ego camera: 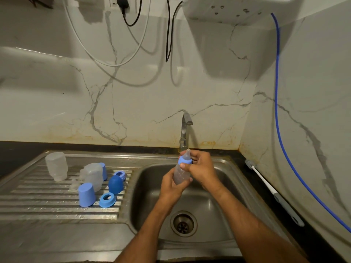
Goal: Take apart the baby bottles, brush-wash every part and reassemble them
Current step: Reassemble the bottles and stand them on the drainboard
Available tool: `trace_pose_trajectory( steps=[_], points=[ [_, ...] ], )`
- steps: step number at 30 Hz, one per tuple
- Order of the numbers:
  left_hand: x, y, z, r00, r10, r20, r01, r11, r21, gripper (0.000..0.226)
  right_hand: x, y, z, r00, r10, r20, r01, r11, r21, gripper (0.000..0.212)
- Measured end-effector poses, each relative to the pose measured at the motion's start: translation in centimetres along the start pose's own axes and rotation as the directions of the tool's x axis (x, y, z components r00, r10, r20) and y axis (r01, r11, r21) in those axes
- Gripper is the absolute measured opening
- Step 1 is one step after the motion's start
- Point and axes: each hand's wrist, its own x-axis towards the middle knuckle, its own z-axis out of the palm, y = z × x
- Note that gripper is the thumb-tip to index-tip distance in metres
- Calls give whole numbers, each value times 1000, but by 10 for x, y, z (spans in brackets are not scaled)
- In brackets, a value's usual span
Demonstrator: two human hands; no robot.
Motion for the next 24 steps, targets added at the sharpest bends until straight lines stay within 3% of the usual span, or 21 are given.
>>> trace_pose_trajectory(
  steps=[4, 16, 20, 24],
  points=[
    [-2, 3, 4, 993, 55, -100, -52, 998, 33, 41, -7, -1, 16, 995, -19, -99, 20, 1000, 13, 42],
    [-5, 10, -14, 973, 66, -223, 13, 941, 337, 47, -10, -13, 11, 992, -66, 104, 80, 987, -140, 50],
    [-18, 21, -35, 960, 81, -267, 17, 938, 347, 43, -13, -20, 5, 978, -46, 205, 67, 993, -100, 68],
    [-36, 32, -71, 944, 65, -324, 65, 925, 375, 41, -20, -27, 18, 966, -25, 259, 55, 993, -109, 55]
  ],
)
